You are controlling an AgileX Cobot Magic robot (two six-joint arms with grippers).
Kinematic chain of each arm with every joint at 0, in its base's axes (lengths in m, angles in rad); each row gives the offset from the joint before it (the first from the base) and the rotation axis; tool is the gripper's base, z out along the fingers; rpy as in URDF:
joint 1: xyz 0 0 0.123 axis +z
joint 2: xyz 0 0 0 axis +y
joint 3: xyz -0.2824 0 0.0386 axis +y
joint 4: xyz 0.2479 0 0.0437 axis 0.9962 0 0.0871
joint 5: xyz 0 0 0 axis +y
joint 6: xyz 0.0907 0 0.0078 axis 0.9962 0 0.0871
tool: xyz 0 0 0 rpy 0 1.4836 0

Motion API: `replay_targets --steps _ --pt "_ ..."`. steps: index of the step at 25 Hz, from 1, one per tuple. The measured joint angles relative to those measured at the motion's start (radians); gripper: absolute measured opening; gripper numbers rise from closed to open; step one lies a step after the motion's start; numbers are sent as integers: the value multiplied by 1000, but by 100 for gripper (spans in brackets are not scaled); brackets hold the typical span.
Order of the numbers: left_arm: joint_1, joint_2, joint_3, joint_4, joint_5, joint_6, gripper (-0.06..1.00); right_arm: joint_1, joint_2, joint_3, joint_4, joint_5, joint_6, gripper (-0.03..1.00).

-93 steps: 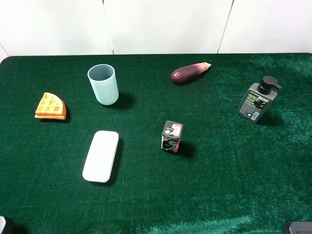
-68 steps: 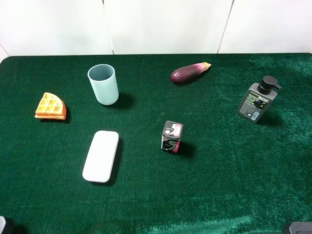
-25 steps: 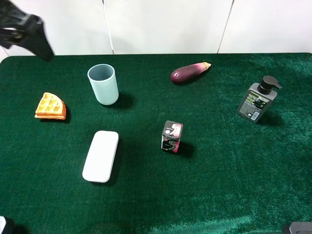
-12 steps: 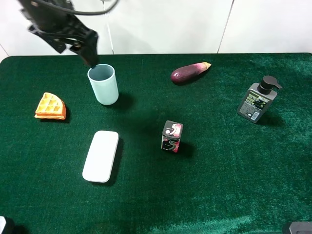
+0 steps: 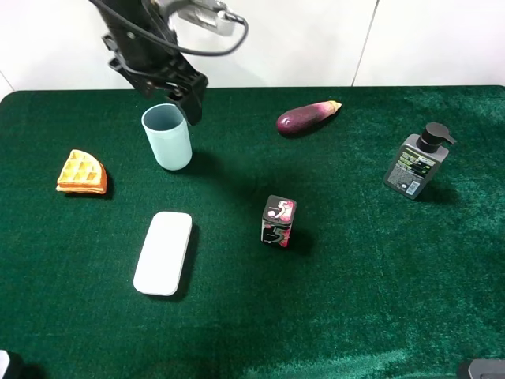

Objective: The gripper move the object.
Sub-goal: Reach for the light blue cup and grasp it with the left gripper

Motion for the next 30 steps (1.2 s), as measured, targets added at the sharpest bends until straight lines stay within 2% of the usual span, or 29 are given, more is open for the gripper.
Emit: replay_targets --steps 18,30 --pt "-24 155 -11 -12 -126 -2 90 0 0 0 0 0 0 68" --pt "-24 220 -16 -7 -140 -44 89 0 0 0 0 0 0 68"
